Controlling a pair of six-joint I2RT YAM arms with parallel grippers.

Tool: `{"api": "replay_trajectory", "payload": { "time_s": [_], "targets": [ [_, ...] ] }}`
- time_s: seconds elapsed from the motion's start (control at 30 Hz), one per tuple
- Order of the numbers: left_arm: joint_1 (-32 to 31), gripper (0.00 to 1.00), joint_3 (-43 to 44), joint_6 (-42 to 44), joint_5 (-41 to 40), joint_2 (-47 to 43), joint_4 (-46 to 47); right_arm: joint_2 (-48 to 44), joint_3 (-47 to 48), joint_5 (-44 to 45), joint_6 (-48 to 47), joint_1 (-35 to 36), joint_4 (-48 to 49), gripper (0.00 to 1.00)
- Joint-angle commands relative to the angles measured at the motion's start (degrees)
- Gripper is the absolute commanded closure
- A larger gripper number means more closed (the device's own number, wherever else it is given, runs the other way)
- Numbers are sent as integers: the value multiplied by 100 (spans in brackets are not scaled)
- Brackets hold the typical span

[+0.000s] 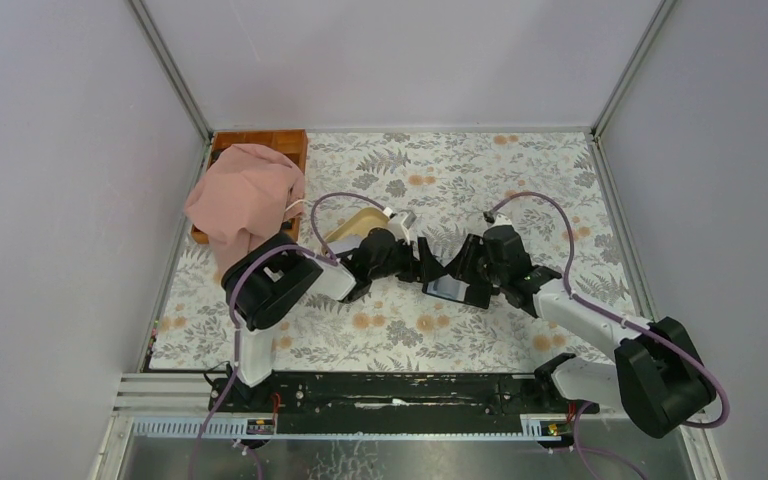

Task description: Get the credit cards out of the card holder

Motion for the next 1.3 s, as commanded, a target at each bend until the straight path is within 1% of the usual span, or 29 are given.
{"api": "replay_trajectory", "payload": {
  "time_s": [0.0,0.1,0.2,0.37,0.47,0.6,0.77,0.9,1.03,1.27],
  "targets": [
    [-79,23,-21,76,-94,-215,-139,-160,-46,100,-7,-184,185,63],
    [-82,23,-72,85,-38,-398,-227,-147,-121,245,-56,-265,45,63],
    [-86,23,-267,71,-15,-651,-234,-343,-218,489,-172,-404,-148,64],
    [-79,22,-658,136,-354,-1127,-265,-643,-338,539,-302,-594,-360,65],
    [-74,22,-588,63,-169,-1246,-308,-674,-381,514,-313,-613,-375,65],
    [-108,22,-416,-143,234,-1126,-129,-680,-413,487,-307,-618,-383,65],
    [-141,22,-317,-300,446,-837,88,-907,-396,439,-377,-627,-590,65],
    [-260,22,-243,-500,626,-664,438,-1147,-395,614,-492,-655,-831,65],
    [-416,23,-13,-509,636,-448,372,-1288,-408,637,-486,-676,-976,65],
    [-492,23,3,-500,552,-174,387,-1612,-440,770,-556,-689,-1239,65]
  ]
}}
